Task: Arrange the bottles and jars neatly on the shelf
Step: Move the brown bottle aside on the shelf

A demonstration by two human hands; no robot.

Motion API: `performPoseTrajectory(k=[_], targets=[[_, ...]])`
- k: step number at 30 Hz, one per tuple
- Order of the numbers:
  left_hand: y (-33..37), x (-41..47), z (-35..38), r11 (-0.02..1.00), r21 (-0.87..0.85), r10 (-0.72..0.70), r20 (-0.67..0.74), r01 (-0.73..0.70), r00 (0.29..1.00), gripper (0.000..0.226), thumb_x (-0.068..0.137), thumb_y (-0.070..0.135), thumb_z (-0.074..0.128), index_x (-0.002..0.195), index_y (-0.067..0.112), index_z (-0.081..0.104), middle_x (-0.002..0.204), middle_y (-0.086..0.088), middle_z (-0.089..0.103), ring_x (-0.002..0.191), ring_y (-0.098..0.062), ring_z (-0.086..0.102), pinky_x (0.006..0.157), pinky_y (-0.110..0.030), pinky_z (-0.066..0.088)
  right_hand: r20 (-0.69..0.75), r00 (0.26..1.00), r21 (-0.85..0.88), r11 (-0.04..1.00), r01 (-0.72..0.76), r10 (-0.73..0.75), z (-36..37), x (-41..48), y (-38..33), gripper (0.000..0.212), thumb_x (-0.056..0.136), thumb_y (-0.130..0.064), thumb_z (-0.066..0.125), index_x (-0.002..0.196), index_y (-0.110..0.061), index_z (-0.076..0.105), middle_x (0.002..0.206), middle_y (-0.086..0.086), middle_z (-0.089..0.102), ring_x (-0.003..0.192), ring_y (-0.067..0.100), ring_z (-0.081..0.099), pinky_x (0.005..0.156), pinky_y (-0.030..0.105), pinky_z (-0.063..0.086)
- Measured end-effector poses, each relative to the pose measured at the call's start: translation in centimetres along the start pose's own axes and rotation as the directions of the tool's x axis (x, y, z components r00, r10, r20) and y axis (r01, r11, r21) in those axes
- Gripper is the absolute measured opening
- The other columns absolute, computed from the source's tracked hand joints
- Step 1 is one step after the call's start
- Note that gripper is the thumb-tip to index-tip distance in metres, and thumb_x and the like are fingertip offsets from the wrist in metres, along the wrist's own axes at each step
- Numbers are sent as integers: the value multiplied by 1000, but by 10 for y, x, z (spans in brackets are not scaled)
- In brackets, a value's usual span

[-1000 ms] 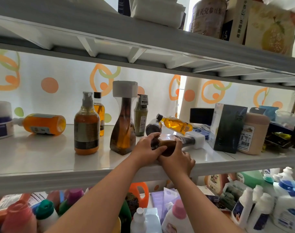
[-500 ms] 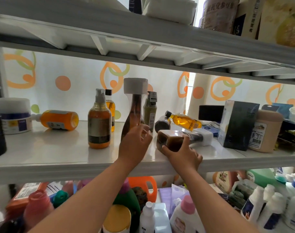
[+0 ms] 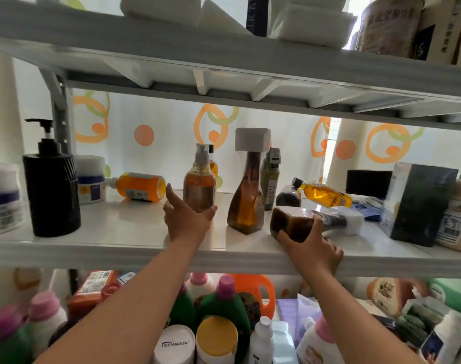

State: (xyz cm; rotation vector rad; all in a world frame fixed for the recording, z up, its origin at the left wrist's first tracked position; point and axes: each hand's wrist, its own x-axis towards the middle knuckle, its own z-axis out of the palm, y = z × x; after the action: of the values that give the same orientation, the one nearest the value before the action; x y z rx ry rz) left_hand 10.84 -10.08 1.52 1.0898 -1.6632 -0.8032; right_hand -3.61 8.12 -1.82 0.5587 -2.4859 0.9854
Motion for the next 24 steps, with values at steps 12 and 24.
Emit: performPoseTrajectory(k=[12, 24], targets=[[-15, 16, -11, 955, 213, 158, 229, -207, 961, 73, 76, 53, 65, 127, 12, 32, 121, -10, 59, 105, -29, 60, 82, -35, 49, -205, 832, 243, 797, 553, -515, 15, -60, -88, 51, 81, -22, 66, 129, -15, 51, 131, 8, 52, 127, 26, 44, 106, 40, 34], [-34, 32, -52, 925, 277, 201, 225, -261, 953, 80, 71, 58, 65, 129, 13, 34, 121, -9, 62, 107, -30, 61, 83, -37, 48, 446, 827, 514, 854, 76, -342, 42, -59, -172, 51, 89, -29, 46, 139, -27, 38, 126, 4, 60, 102, 18, 57, 79, 28, 46]])
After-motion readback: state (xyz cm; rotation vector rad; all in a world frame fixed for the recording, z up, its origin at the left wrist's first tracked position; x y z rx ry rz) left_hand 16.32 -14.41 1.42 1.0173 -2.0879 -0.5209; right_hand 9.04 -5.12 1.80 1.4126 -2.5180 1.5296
